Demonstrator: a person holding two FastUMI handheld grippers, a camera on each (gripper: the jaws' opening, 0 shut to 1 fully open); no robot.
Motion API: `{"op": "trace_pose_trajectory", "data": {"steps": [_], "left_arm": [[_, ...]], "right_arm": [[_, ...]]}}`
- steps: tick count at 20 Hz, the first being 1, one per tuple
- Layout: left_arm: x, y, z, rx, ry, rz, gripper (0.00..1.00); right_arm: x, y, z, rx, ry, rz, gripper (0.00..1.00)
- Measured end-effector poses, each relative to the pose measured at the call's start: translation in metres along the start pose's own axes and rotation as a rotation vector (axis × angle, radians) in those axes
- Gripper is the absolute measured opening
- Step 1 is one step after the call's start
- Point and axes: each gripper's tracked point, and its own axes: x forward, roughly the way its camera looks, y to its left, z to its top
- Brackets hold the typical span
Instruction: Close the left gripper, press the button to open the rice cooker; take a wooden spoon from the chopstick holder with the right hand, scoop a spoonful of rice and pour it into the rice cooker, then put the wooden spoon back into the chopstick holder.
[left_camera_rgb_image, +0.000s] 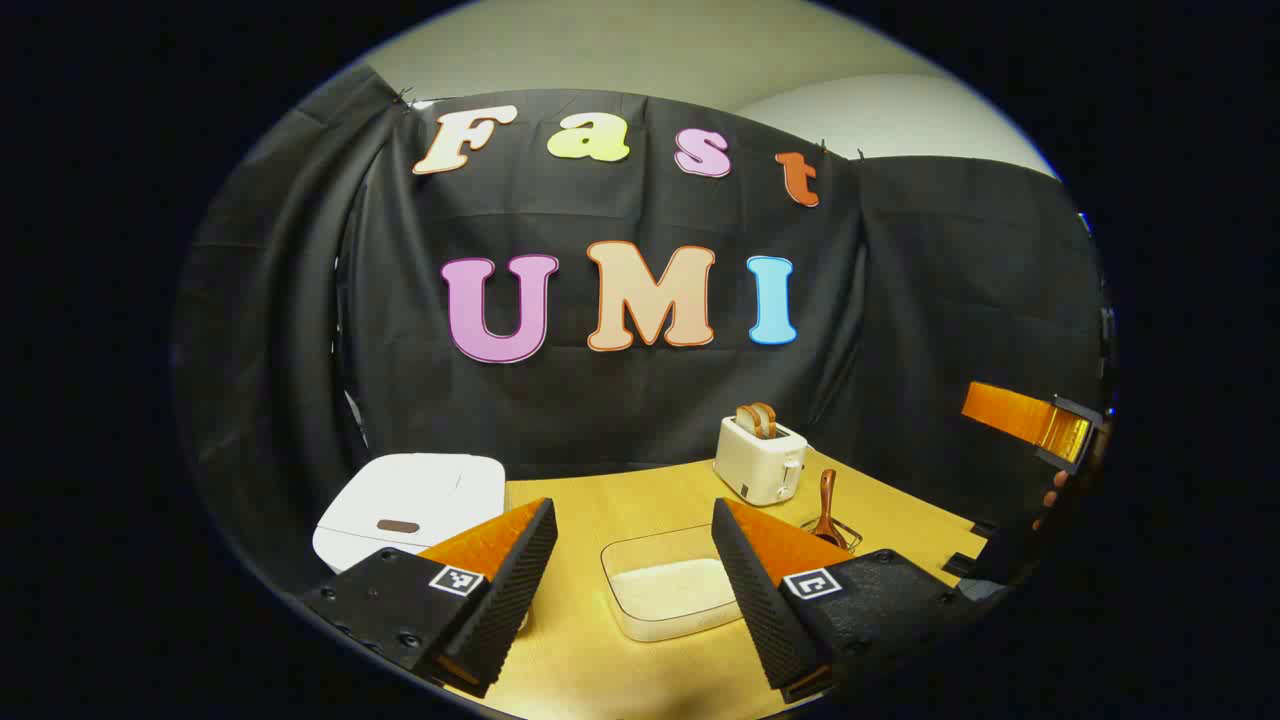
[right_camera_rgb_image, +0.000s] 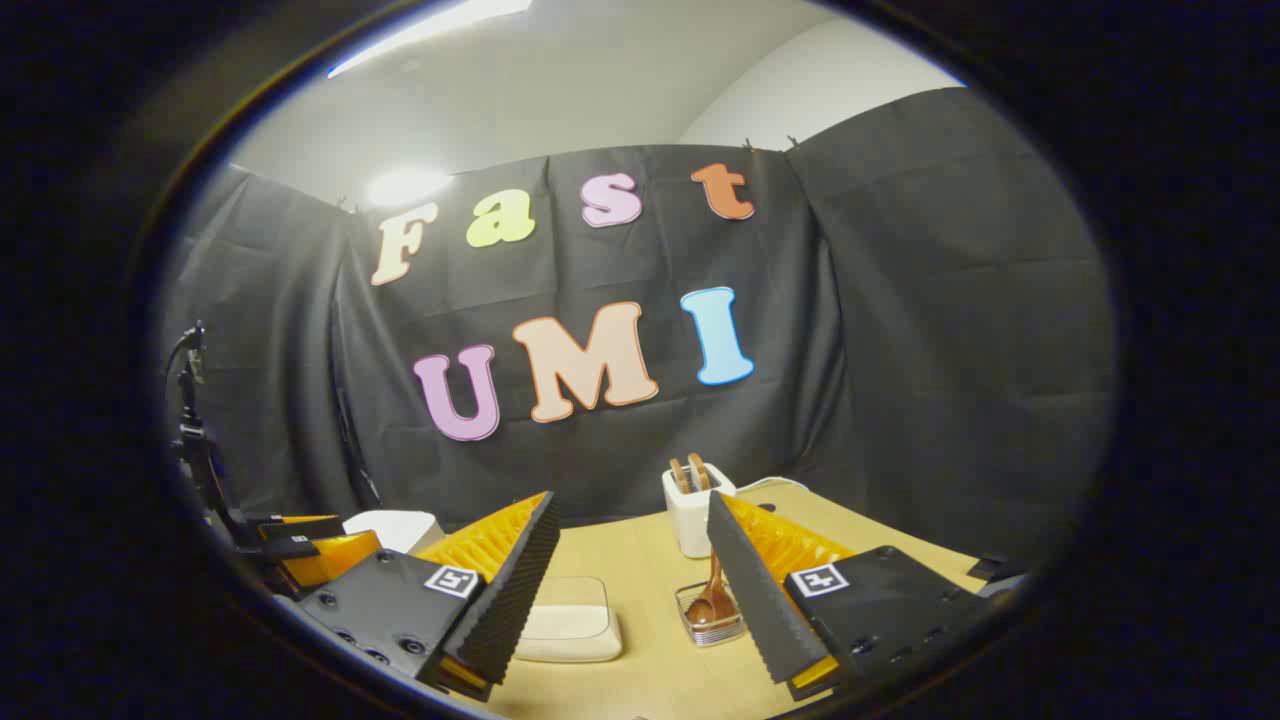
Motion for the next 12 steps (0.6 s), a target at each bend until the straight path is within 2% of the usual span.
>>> {"op": "trace_pose_trajectory", "data": {"steps": [5, 6, 7, 12], "left_arm": [[0.005, -0.011, 0.001, -0.035, 0.005, 0.009, 0.92], [0.005, -0.011, 0.001, -0.038, 0.004, 0.016, 0.88], [0.005, -0.011, 0.002, -0.042, 0.003, 0.023, 0.92], [0.006, -0.014, 0.004, -0.064, -0.005, 0.054, 0.92]], "right_arm": [[0.003, -0.010, 0.004, -0.012, 0.000, 0.015, 0.99], [0.003, -0.012, 0.005, -0.013, -0.001, 0.018, 0.99], [0.003, -0.012, 0.006, -0.012, 0.000, 0.023, 0.99], [0.006, -0.020, 0.005, -0.032, 0.001, 0.034, 0.99]]}}
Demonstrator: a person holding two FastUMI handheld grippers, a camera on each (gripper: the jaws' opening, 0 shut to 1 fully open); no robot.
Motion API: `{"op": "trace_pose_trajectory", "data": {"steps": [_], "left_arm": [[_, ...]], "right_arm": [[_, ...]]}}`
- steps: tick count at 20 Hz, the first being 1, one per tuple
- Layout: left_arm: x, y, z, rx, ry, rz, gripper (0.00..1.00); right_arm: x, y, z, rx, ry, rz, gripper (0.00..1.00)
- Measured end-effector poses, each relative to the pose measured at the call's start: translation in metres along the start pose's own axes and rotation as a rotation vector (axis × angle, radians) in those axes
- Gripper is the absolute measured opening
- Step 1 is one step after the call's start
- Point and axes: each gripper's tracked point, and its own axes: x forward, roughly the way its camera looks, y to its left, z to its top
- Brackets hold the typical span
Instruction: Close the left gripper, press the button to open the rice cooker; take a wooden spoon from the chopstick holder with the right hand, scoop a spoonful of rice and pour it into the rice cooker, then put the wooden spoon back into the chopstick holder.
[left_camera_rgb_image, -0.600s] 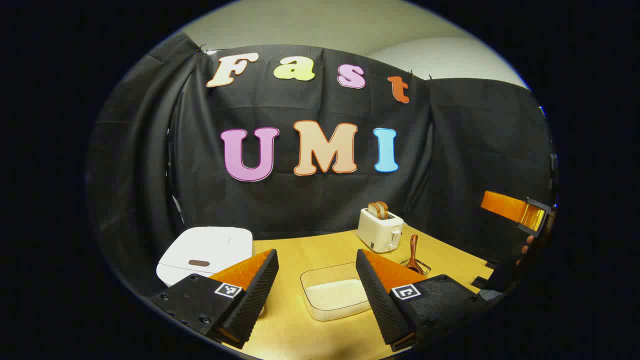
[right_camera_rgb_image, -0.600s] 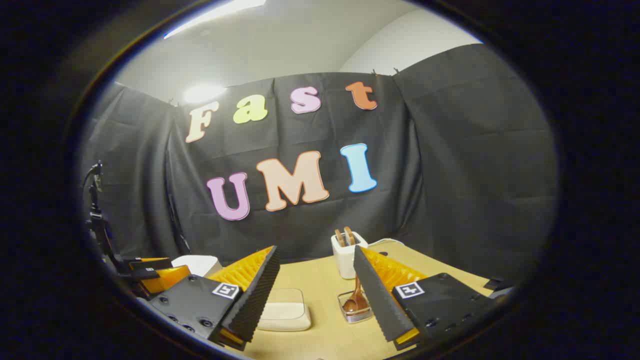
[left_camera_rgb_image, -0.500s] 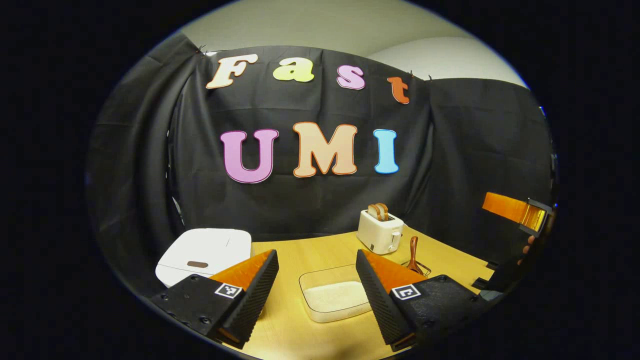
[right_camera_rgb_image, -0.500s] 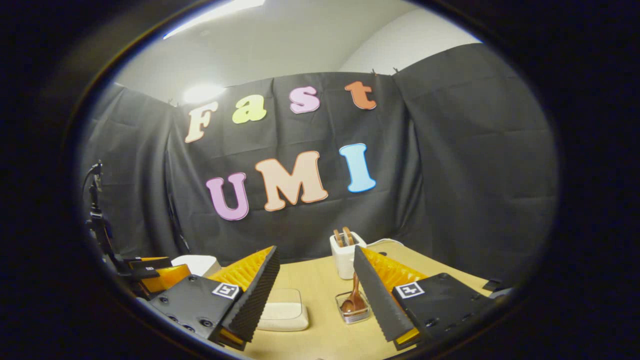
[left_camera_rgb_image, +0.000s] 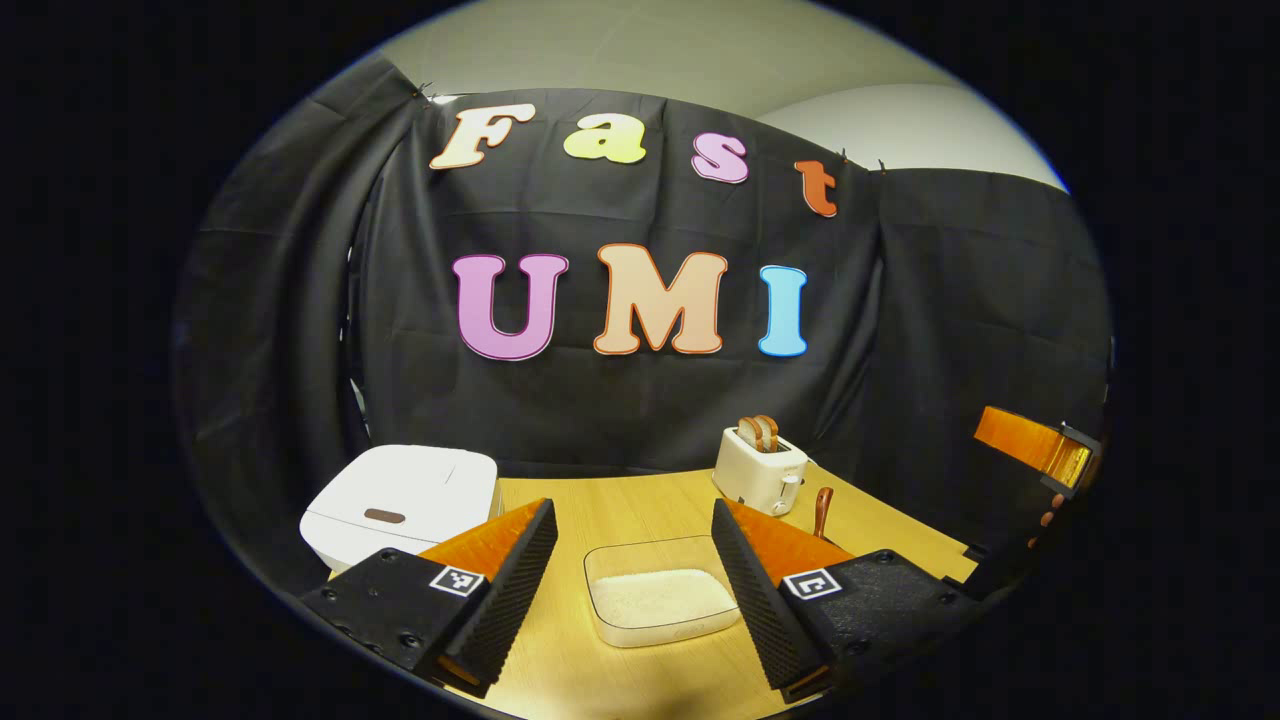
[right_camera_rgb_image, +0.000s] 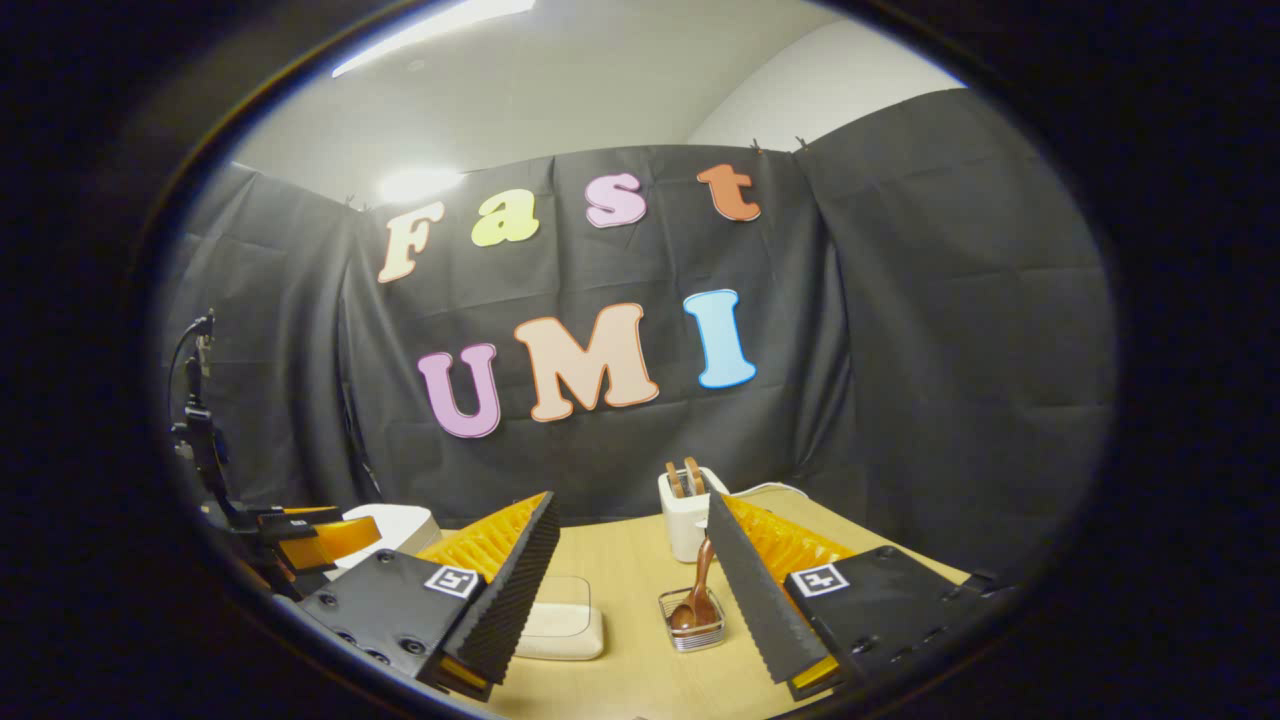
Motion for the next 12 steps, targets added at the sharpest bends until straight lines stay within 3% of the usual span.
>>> {"op": "trace_pose_trajectory", "data": {"steps": [8, 10, 12], "left_arm": [[0.000, 0.003, -0.007, -0.015, 0.009, 0.065, 0.89], [-0.001, 0.010, -0.011, -0.016, 0.019, 0.098, 0.82], [-0.003, 0.017, -0.012, -0.017, 0.023, 0.135, 0.65]], "right_arm": [[0.009, -0.011, -0.002, -0.001, 0.009, 0.033, 0.99], [0.011, -0.013, -0.002, -0.008, 0.018, 0.049, 0.99], [0.014, -0.014, -0.002, -0.018, 0.020, 0.070, 0.99]]}}
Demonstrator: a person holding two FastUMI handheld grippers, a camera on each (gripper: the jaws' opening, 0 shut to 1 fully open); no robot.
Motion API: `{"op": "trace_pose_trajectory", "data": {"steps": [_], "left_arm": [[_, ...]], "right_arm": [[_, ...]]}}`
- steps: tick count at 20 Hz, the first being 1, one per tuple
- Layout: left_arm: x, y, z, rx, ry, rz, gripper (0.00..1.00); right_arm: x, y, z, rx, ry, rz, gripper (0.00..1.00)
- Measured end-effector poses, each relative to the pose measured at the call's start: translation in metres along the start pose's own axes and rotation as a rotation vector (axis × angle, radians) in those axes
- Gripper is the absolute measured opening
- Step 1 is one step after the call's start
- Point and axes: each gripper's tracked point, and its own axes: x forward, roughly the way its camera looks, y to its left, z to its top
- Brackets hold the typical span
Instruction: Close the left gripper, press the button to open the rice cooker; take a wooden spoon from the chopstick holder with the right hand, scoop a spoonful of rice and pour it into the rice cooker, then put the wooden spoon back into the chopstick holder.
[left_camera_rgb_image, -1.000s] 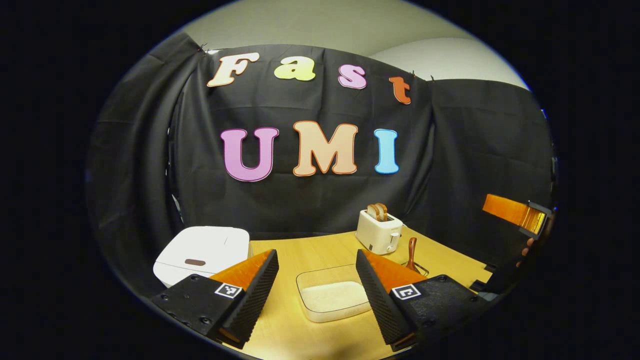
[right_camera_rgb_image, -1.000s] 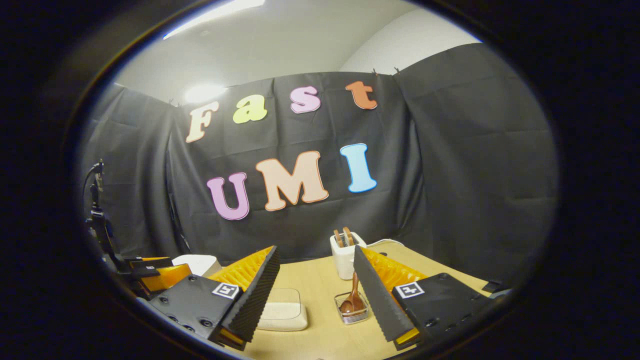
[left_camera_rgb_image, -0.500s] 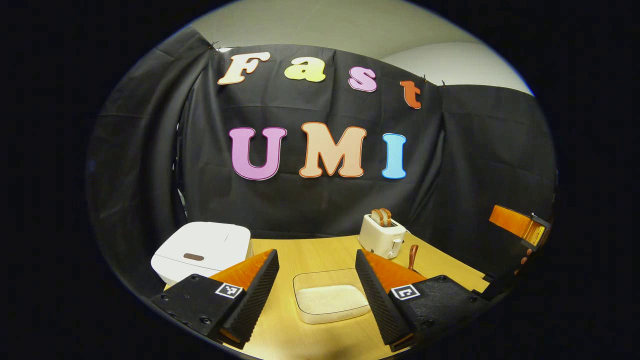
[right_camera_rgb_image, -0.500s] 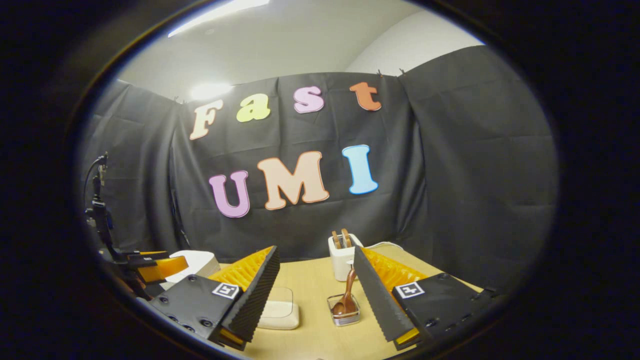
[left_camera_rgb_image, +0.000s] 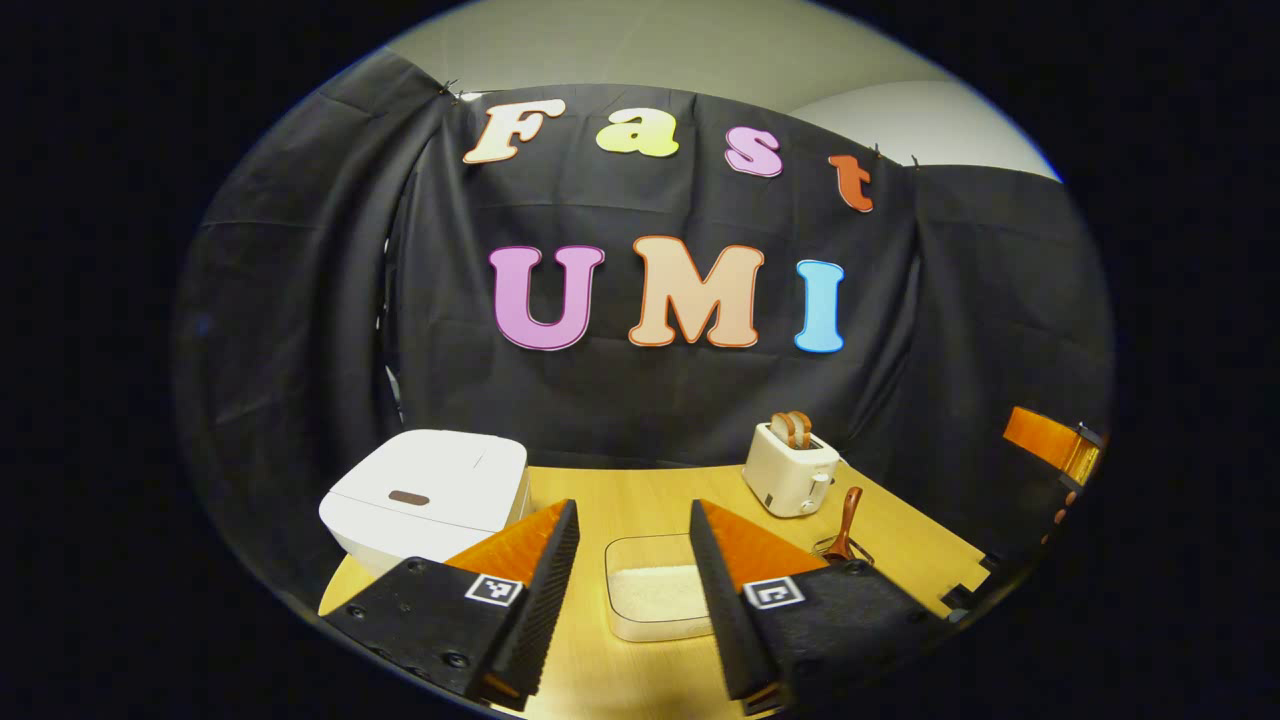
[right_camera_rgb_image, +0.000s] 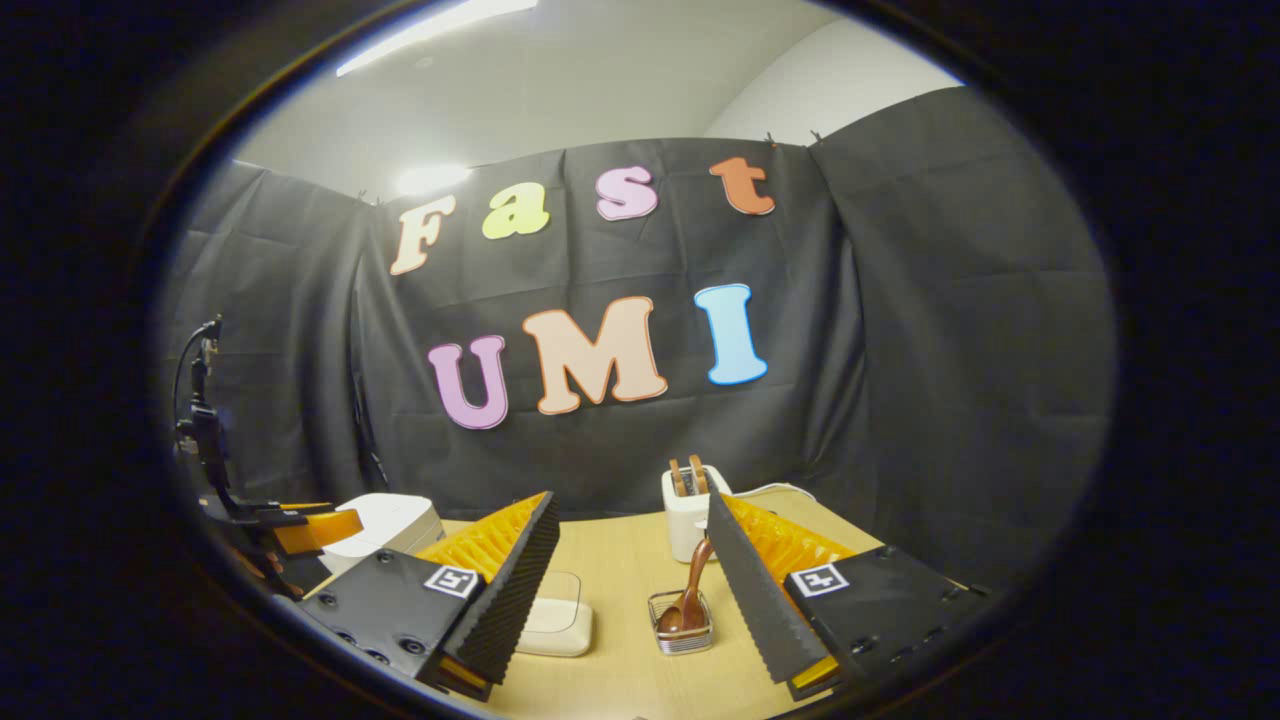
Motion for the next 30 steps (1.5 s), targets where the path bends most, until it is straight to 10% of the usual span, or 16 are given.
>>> {"op": "trace_pose_trajectory", "data": {"steps": [1, 2, 9, 19, 30], "left_arm": [[0.000, 0.005, -0.002, -0.003, 0.000, 0.018, 0.47], [0.000, 0.007, -0.004, -0.005, 0.001, 0.035, 0.54], [-0.004, 0.044, -0.015, -0.045, 0.010, 0.160, 0.01], [-0.004, 0.127, 0.003, 0.005, -0.011, 0.219, 0.00], [0.064, 0.221, -0.035, 0.021, 0.110, 0.107, 0.00]], "right_arm": [[0.001, 0.000, 0.001, -0.008, 0.000, 0.011, 0.99], [0.003, -0.002, 0.001, -0.017, -0.001, 0.021, 0.99], [0.016, -0.005, -0.002, -0.043, 0.018, 0.081, 0.99], [0.012, 0.044, -0.001, -0.049, -0.011, 0.093, 0.98], [-0.004, 0.106, -0.027, -0.039, 0.015, -0.065, 0.94]]}}
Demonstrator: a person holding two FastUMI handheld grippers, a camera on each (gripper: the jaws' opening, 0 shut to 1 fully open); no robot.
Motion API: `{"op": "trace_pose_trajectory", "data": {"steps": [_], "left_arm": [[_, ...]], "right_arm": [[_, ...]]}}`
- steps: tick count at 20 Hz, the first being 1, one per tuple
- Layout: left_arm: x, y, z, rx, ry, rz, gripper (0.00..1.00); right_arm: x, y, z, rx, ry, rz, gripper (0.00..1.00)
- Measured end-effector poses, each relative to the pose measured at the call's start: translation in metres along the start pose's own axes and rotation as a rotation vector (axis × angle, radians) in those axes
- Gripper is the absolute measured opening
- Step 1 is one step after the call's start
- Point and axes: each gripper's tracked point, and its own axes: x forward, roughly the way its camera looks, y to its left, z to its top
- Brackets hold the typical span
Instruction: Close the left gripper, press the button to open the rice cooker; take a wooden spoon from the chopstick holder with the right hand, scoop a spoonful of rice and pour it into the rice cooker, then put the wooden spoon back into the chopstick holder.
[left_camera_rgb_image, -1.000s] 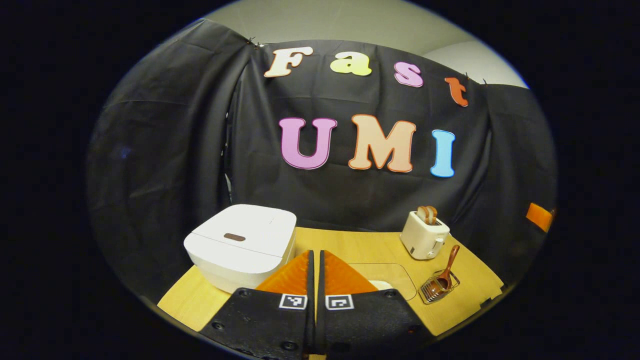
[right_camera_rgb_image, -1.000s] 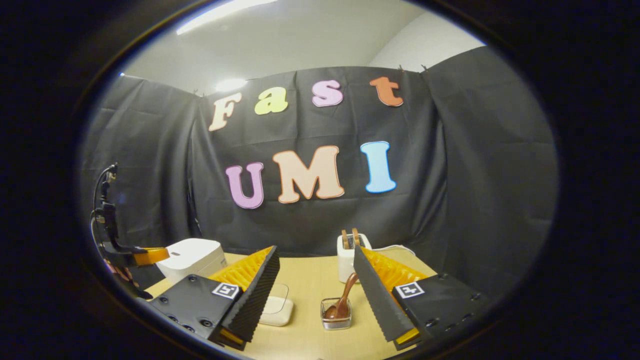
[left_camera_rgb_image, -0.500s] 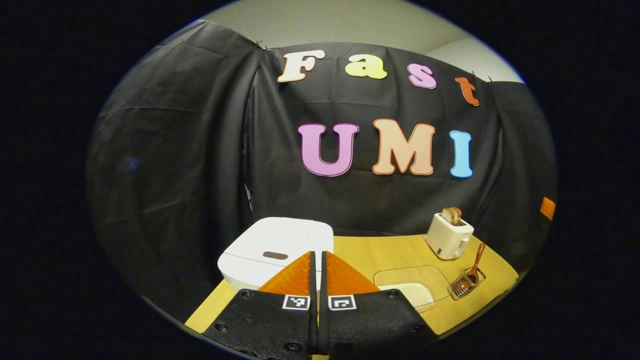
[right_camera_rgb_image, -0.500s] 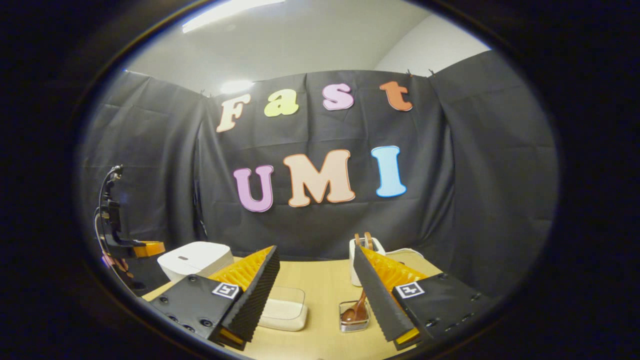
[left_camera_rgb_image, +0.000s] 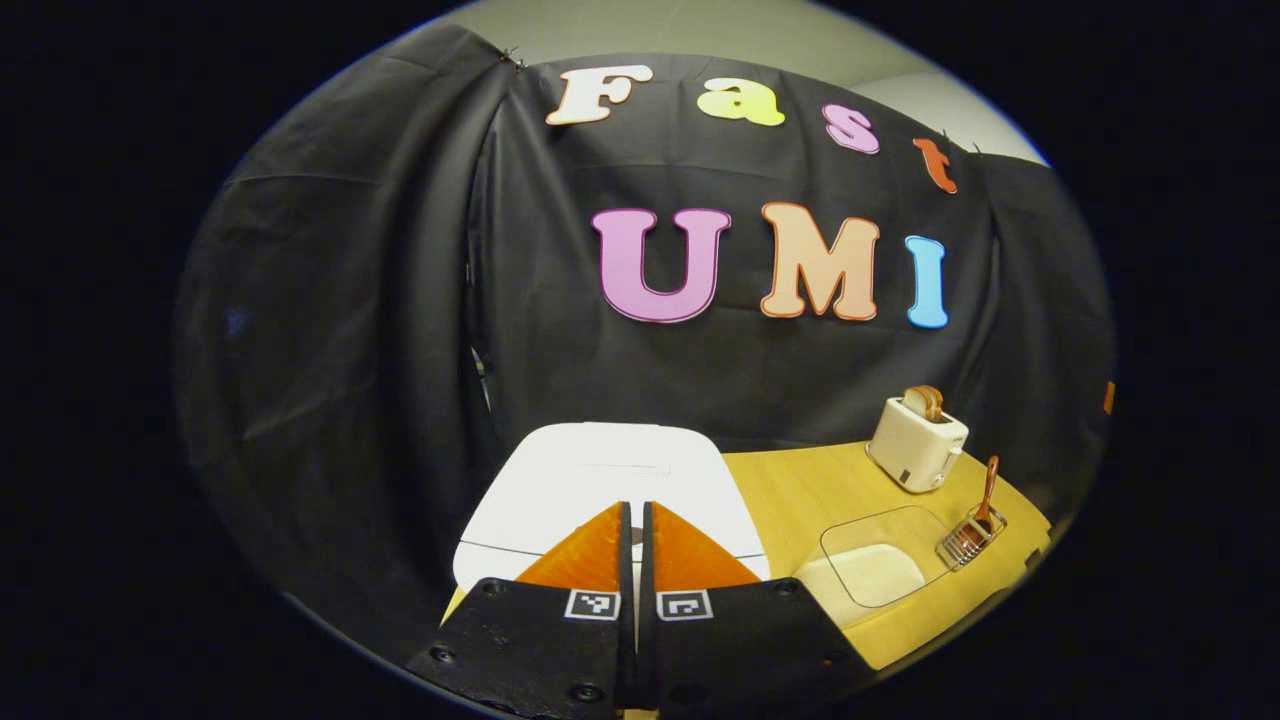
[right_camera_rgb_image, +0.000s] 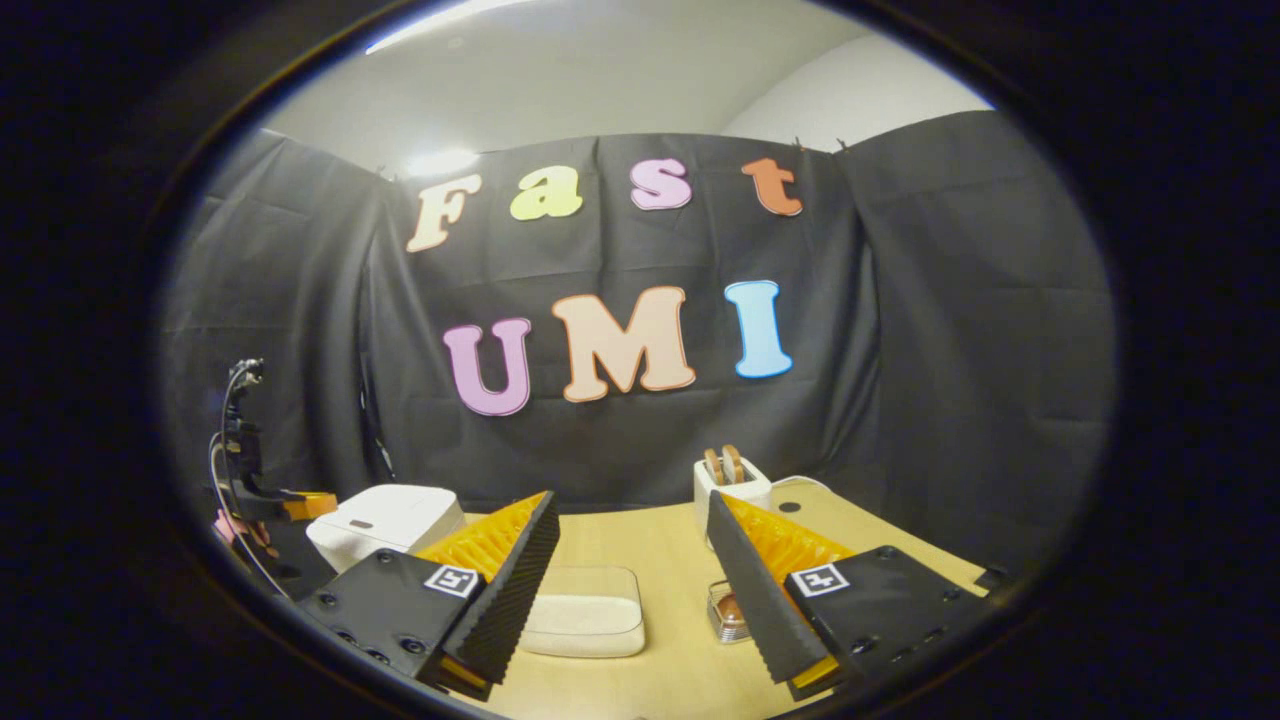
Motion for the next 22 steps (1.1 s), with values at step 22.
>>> {"op": "trace_pose_trajectory", "data": {"steps": [22], "left_arm": [[0.044, 0.014, 0.015, 0.022, 0.004, -0.062, 0.00]], "right_arm": [[0.004, 0.007, -0.020, -0.015, 0.056, -0.110, 0.96]]}}
